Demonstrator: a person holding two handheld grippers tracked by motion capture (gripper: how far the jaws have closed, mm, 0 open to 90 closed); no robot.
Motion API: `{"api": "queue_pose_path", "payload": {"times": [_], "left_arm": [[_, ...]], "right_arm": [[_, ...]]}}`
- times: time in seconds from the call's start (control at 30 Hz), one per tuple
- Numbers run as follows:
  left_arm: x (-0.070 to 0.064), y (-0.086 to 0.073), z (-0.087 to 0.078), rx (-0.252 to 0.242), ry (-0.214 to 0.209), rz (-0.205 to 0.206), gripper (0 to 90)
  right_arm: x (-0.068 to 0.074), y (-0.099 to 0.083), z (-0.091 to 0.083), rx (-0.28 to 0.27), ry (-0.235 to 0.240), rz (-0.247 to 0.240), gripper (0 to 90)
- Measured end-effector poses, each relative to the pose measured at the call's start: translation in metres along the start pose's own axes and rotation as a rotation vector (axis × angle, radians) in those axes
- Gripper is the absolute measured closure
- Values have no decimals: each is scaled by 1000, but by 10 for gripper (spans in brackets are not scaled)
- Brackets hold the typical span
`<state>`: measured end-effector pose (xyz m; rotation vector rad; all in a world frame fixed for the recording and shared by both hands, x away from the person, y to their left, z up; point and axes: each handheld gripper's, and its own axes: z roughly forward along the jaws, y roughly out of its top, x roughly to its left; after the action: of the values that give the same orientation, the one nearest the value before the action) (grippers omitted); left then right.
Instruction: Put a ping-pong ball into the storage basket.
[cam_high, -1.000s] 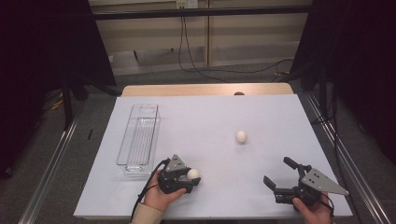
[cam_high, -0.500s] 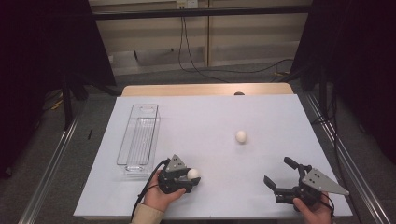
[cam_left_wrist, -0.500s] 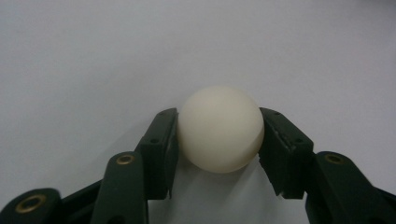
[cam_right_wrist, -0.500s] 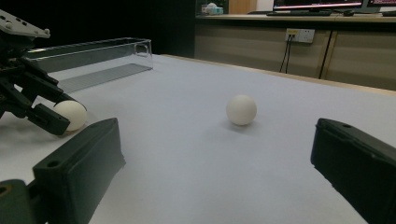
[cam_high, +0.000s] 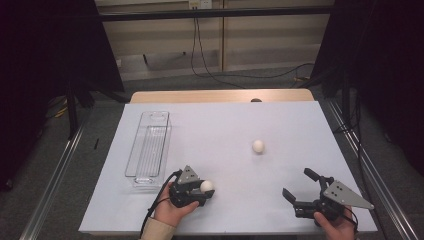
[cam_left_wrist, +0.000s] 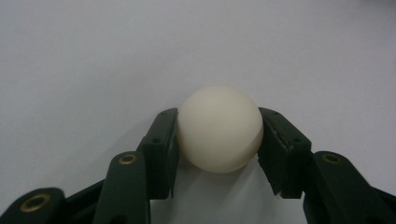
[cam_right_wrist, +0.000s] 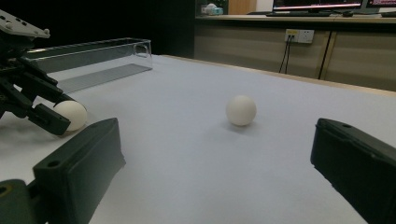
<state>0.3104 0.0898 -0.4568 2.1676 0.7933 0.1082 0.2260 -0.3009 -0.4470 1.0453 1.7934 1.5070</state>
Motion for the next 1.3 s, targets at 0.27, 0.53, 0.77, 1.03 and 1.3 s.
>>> {"api": "queue_pose_path", "payload": {"times": [0.27,0.53,0.77,1.03,1.3], "left_arm": [[0,0,-1,-11,-9,-10,509],[0,1,-2,-11,-12,-13,510],[-1,4,-5,-16,-20,-16,510],[-3,10,-7,-21,-26,-11,510],[-1,15,-12,-28,-21,-21,510]], "right_arm": [[0,0,0,2,3,1,18],[-1,0,0,0,2,5,17],[-1,0,0,-3,0,7,17],[-2,0,-1,-6,-2,10,18],[-3,0,-1,-7,-4,11,18]]}}
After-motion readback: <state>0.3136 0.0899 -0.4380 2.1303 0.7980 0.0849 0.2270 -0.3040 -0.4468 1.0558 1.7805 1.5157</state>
